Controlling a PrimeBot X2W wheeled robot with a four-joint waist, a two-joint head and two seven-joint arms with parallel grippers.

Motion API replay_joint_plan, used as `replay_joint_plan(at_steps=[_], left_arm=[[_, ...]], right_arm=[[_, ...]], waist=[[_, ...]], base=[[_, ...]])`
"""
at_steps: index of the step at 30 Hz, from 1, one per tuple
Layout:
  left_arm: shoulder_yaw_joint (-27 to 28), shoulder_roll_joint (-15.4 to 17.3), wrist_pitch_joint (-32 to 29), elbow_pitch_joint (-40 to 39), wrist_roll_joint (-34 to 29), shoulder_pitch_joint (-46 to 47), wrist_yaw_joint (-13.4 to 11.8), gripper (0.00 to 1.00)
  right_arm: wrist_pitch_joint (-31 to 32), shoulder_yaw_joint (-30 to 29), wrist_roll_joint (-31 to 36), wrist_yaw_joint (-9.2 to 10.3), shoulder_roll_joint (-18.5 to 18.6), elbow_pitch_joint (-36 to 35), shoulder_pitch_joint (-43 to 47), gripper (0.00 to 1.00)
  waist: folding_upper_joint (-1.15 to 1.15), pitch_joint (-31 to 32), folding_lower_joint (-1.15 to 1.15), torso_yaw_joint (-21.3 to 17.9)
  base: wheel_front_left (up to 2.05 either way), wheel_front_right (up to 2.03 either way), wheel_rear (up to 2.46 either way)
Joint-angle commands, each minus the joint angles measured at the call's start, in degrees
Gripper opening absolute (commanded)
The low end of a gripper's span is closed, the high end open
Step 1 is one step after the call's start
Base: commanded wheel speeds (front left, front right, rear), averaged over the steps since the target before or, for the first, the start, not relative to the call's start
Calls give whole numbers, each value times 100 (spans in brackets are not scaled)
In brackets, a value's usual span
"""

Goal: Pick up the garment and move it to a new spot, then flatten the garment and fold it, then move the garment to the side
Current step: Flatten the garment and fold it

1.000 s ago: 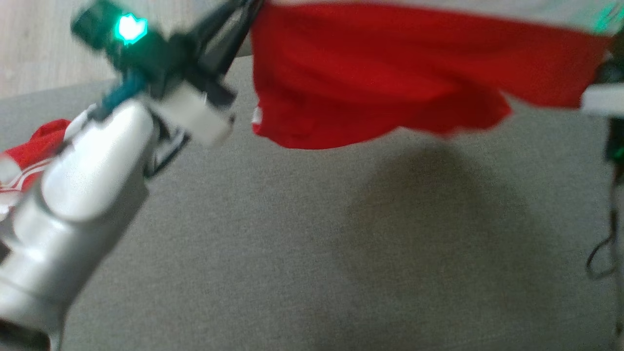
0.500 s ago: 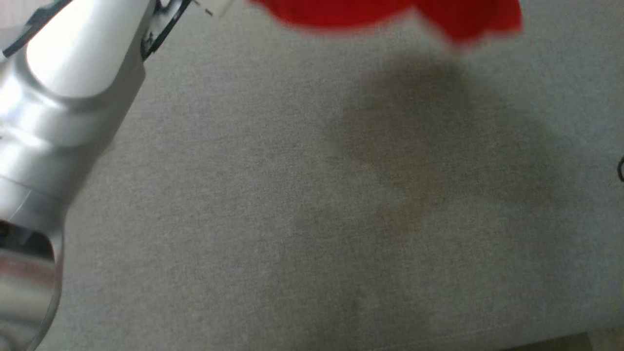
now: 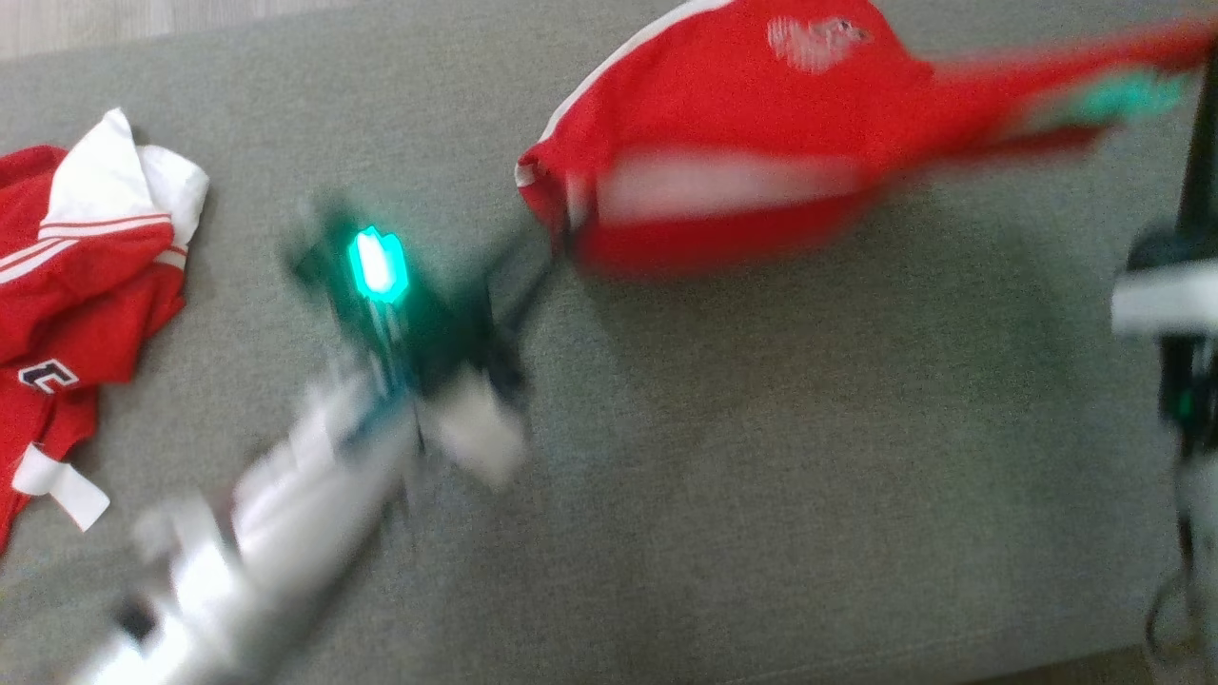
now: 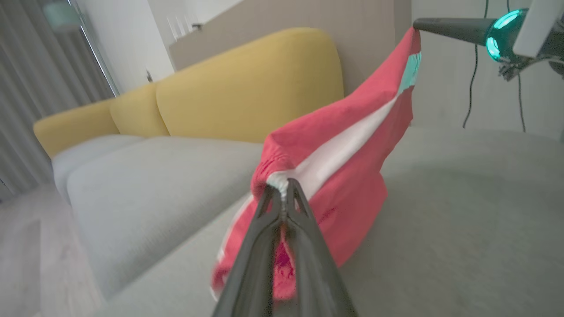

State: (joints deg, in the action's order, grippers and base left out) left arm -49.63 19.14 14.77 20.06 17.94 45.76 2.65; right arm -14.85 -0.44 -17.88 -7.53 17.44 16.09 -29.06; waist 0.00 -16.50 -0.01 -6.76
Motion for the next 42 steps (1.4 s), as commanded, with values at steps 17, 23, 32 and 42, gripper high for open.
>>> replay_joint_plan(at_steps=[17, 23, 32, 42], left_arm=[[443, -5, 22, -1795, -308, -3215, -597, 0], [524, -522, 22, -1312, -44, -2552, -72, 0], [583, -1122, -290, -256, 476, -1118, 360, 0], [523, -1389, -147, 632, 656, -289, 442, 0]], right_arm=[[668, -1194, 5, 4, -372, -2823, 3428, 0], [1115, -1143, 137, 4, -73, -2486, 2808, 0], [1621, -418, 30, 4, 867, -1264, 1095, 0], [1487, 414, 116, 4, 1353, 583, -504, 0]], waist=[[0, 321, 1, 423], [0, 185, 1, 731], [0, -383, 1, 1035], [0, -708, 1, 1305]], base=[[0, 0, 0], [0, 0, 0], [0, 0, 0], [0, 0, 0]])
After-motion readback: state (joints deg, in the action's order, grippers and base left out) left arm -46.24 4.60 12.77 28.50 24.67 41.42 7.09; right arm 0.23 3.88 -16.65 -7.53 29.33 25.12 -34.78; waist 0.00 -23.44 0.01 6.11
